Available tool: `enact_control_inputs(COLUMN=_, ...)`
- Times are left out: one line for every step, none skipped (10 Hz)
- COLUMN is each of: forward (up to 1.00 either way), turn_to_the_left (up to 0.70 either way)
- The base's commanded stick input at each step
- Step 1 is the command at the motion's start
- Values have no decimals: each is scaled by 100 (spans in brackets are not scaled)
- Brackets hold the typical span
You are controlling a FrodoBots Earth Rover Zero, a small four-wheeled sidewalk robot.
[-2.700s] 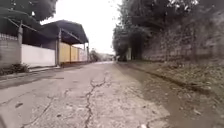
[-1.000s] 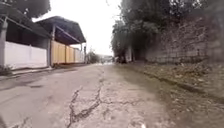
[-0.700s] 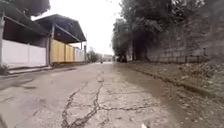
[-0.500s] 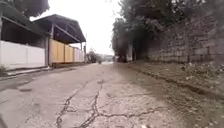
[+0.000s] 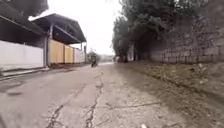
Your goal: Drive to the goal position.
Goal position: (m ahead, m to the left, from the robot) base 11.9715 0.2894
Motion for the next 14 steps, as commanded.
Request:
enact_control_inputs(forward=70, turn_to_the_left=1)
enact_control_inputs(forward=70, turn_to_the_left=1)
enact_control_inputs(forward=70, turn_to_the_left=0)
enact_control_inputs(forward=70, turn_to_the_left=-8)
enact_control_inputs(forward=70, turn_to_the_left=-31)
enact_control_inputs(forward=70, turn_to_the_left=-24)
enact_control_inputs(forward=70, turn_to_the_left=0)
enact_control_inputs(forward=70, turn_to_the_left=0)
enact_control_inputs(forward=70, turn_to_the_left=0)
enact_control_inputs(forward=70, turn_to_the_left=0)
enact_control_inputs(forward=70, turn_to_the_left=0)
enact_control_inputs(forward=70, turn_to_the_left=0)
enact_control_inputs(forward=70, turn_to_the_left=0)
enact_control_inputs(forward=70, turn_to_the_left=0)
